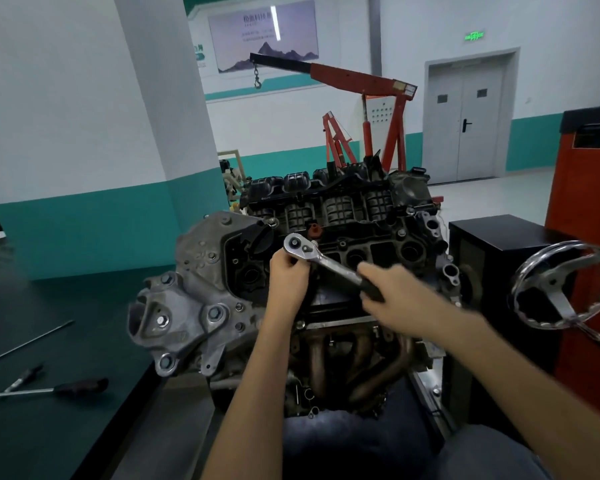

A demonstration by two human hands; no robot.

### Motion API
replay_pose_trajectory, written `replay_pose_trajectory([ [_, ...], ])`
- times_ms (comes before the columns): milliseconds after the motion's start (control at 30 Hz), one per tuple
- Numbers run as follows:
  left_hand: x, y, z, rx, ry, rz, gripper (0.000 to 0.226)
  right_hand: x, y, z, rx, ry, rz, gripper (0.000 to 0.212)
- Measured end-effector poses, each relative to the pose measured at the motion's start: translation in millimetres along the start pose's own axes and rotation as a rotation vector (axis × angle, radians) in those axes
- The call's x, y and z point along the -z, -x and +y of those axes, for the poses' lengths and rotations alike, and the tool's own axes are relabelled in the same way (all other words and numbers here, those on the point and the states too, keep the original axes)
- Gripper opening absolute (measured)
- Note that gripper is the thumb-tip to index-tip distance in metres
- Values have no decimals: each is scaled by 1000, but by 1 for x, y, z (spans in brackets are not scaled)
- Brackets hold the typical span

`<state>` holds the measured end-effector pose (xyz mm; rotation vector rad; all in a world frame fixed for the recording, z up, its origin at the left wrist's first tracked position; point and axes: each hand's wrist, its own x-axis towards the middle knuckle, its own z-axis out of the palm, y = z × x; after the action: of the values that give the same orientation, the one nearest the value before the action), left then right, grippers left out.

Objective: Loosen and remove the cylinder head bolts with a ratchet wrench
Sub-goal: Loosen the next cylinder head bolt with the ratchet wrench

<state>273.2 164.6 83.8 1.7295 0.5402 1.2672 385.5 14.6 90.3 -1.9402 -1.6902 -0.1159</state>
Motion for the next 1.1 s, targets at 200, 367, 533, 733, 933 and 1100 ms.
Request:
replay_pose_trajectory([
  [200,-9,1,-2,6,91,26,44,-100,24,-77,-236,-498,237,15],
  [367,4,0,2,-30,-14,-32,41,-81,21,-58,-182,-382,131,20],
  [533,9,-7,12,-125,-58,-158,37,4,-3,3,8,-79,-125,15],
  [733,1,5,-2,-93,95,41,31,33,-27,8,108,280,-126,15],
  [933,-8,7,2,-114,83,96,37,-84,26,-57,-233,-365,139,20],
  [1100,-1,6,4,-146,3,94,35,-106,18,-85,-301,-441,169,33],
])
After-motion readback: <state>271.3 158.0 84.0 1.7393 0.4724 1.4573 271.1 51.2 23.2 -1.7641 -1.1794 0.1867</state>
